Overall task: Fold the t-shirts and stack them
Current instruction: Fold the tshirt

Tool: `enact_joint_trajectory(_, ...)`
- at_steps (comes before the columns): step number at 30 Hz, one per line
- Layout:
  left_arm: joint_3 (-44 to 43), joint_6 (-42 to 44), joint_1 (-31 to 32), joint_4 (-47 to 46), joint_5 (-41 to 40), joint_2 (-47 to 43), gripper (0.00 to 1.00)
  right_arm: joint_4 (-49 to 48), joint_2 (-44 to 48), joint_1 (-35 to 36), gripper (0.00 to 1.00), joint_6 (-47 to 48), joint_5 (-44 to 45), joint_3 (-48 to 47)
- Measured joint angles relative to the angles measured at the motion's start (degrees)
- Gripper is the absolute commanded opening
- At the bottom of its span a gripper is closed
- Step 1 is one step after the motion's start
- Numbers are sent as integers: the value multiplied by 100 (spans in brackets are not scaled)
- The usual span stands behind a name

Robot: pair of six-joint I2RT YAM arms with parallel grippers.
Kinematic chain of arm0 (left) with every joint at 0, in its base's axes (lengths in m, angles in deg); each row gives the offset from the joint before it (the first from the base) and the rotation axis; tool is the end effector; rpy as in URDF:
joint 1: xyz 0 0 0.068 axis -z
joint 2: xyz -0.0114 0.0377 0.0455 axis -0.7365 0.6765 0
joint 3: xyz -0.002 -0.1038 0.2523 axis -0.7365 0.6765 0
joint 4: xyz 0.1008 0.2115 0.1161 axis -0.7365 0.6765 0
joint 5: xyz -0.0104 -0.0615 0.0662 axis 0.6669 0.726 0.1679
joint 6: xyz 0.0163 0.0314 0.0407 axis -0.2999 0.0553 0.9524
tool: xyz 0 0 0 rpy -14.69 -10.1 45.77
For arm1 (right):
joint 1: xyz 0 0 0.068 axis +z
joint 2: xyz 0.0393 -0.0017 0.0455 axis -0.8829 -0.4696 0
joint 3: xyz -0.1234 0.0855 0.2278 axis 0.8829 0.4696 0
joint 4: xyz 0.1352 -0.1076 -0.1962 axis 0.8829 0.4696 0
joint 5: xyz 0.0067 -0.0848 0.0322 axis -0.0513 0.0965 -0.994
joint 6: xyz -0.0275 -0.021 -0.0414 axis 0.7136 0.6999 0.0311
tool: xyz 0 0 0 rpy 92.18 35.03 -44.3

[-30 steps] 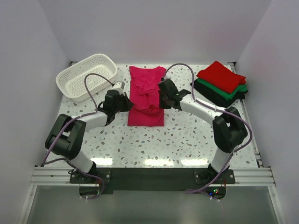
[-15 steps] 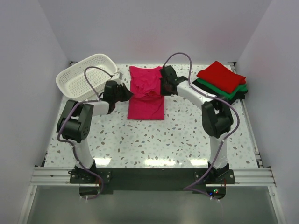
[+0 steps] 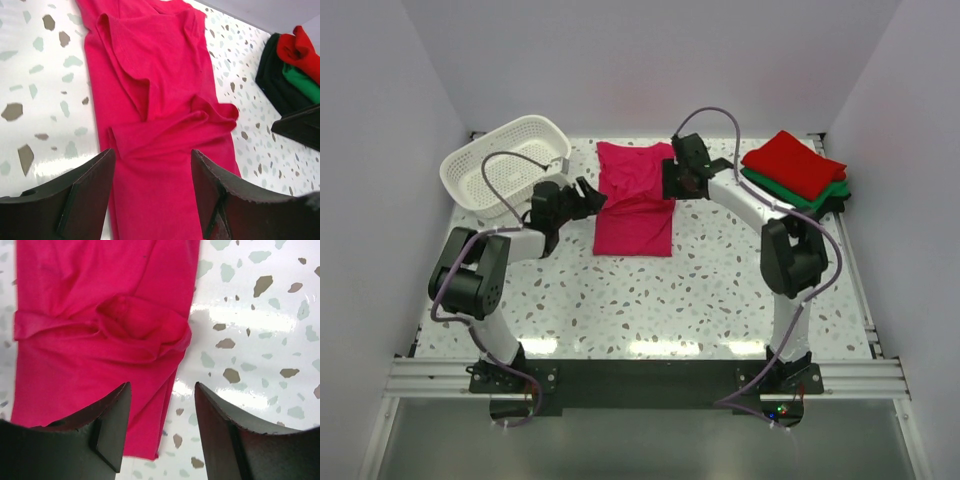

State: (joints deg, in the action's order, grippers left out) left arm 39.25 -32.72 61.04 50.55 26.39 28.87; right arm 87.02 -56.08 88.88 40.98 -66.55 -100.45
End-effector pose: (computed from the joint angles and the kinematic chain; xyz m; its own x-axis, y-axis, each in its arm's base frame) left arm 0.3560 -0.0933 0.1719 -0.4943 -0.4503 -0.7436 0.1614 0.7930 -0.5875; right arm 0.4094 0.2028 0.2395 -0.7612 -0.0055 -0.6485 -0.1257 0.9822 0.1393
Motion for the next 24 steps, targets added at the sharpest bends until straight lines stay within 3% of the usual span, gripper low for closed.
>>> enact_joint_trajectory(5, 994, -2, 339, -750, 33, -544, 66, -282, 614, 35, 56, 15, -647, 459)
enact_joint_trajectory(10, 1484, -11, 1128, -1578, 72, -487, 65, -455, 455, 201, 55, 13, -1064, 459)
enact_joint_trajectory(16, 1679, -103, 1464, -2833, 175, 111, 63, -463, -125, 369, 54, 13, -1338, 374)
enact_joint_trajectory(24, 1676, -103, 1574, -3587, 315, 994, 63, -358, -684, 461, 54, 15, -1421, -61)
